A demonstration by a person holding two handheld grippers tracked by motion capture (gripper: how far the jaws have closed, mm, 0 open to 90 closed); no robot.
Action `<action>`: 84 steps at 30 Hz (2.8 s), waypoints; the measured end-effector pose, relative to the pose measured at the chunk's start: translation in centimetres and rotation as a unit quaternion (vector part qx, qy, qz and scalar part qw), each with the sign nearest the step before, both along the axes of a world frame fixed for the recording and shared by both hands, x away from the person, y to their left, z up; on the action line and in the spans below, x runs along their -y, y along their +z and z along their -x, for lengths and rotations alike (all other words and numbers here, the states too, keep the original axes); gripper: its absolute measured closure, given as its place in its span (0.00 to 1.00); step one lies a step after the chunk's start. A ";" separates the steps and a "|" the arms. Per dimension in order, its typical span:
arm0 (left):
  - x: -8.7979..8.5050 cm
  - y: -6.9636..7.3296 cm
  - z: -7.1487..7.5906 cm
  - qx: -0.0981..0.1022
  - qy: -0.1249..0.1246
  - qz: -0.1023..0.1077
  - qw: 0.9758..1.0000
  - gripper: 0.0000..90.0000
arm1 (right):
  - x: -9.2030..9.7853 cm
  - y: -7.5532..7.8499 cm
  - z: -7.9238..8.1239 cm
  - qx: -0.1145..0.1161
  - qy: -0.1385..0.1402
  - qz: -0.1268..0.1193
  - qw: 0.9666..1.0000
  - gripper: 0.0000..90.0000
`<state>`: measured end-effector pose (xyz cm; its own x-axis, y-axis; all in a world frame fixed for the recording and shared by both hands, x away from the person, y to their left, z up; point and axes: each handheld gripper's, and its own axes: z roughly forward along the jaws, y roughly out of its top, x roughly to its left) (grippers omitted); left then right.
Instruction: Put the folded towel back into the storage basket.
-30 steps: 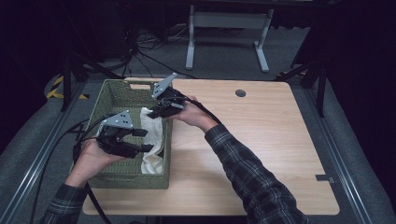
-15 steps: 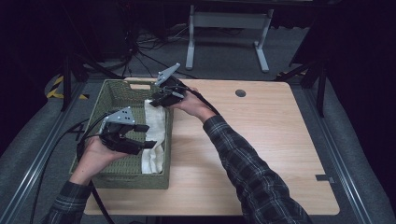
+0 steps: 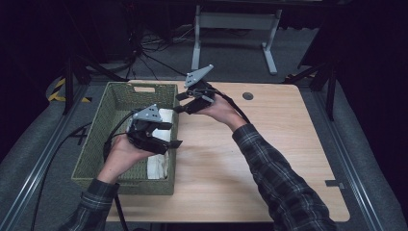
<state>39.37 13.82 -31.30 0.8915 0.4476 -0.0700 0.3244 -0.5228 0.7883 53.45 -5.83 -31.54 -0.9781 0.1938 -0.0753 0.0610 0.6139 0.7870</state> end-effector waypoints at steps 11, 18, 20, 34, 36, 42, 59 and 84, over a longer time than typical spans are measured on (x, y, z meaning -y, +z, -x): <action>5.2 -0.5 0.0 0.002 -0.001 -0.008 1.000 0.32 | 7.1 -0.7 1.0 -0.008 -0.021 -0.003 1.000 0.49; 8.0 -1.0 0.5 0.005 -0.002 -0.019 1.000 0.30 | 11.0 -1.4 1.7 -0.011 -0.032 -0.007 0.999 0.46; 8.5 -1.2 0.6 0.006 0.001 -0.019 1.000 0.29 | 12.0 -1.6 1.9 -0.012 -0.037 -0.009 0.999 0.45; 13.5 -4.6 2.3 0.017 0.000 -0.029 0.999 0.29 | 16.9 -3.8 3.9 -0.021 -0.075 -0.017 0.997 0.41; 13.8 -5.2 2.3 0.014 0.003 -0.028 1.000 0.29 | 17.4 -4.1 4.2 -0.020 -0.081 -0.017 0.996 0.41; 14.5 -7.2 2.6 0.014 0.006 -0.028 1.000 0.29 | 18.9 -5.4 5.0 -0.020 -0.096 -0.009 0.995 0.40; 15.6 -11.8 2.4 0.017 0.023 -0.035 0.999 0.27 | 22.8 -10.6 7.6 -0.039 -0.148 -0.006 0.988 0.34; 16.0 -15.7 1.6 0.005 0.040 -0.085 0.996 0.18 | 27.5 -14.7 10.9 -0.028 -0.218 0.036 0.975 0.26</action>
